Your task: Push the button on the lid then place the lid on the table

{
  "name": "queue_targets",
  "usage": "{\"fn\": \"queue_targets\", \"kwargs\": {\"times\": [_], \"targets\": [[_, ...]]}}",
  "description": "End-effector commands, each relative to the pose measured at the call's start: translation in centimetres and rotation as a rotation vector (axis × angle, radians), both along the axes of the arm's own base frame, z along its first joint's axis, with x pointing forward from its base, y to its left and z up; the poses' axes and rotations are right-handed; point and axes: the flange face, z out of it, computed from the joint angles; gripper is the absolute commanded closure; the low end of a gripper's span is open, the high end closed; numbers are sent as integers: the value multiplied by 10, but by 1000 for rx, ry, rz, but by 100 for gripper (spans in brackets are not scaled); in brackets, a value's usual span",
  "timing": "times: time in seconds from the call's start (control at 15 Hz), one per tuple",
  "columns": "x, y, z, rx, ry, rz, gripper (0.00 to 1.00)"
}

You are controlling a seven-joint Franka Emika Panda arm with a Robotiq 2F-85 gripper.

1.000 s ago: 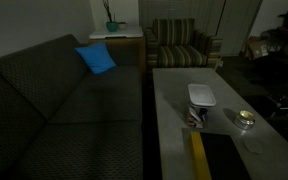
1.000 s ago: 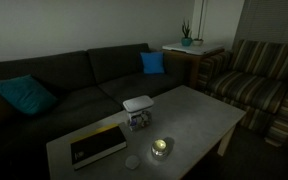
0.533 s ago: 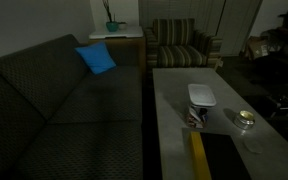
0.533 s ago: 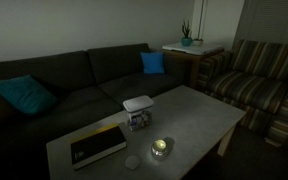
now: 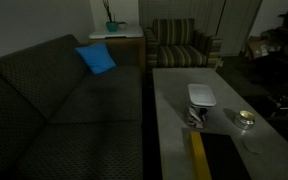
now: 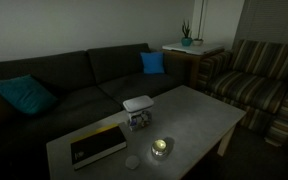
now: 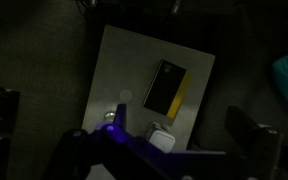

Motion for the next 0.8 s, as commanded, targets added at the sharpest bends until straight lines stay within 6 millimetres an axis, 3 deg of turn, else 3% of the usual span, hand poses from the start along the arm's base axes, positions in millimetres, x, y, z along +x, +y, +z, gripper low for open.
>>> {"fn": "queue_targets", "kwargs": {"times": [0.0, 0.4, 0.73], "targets": [[15, 5, -19, 23, -38, 23, 0], [43, 19, -52, 10, -79, 30, 0], [43, 24, -55, -17, -53, 21, 0]]}}
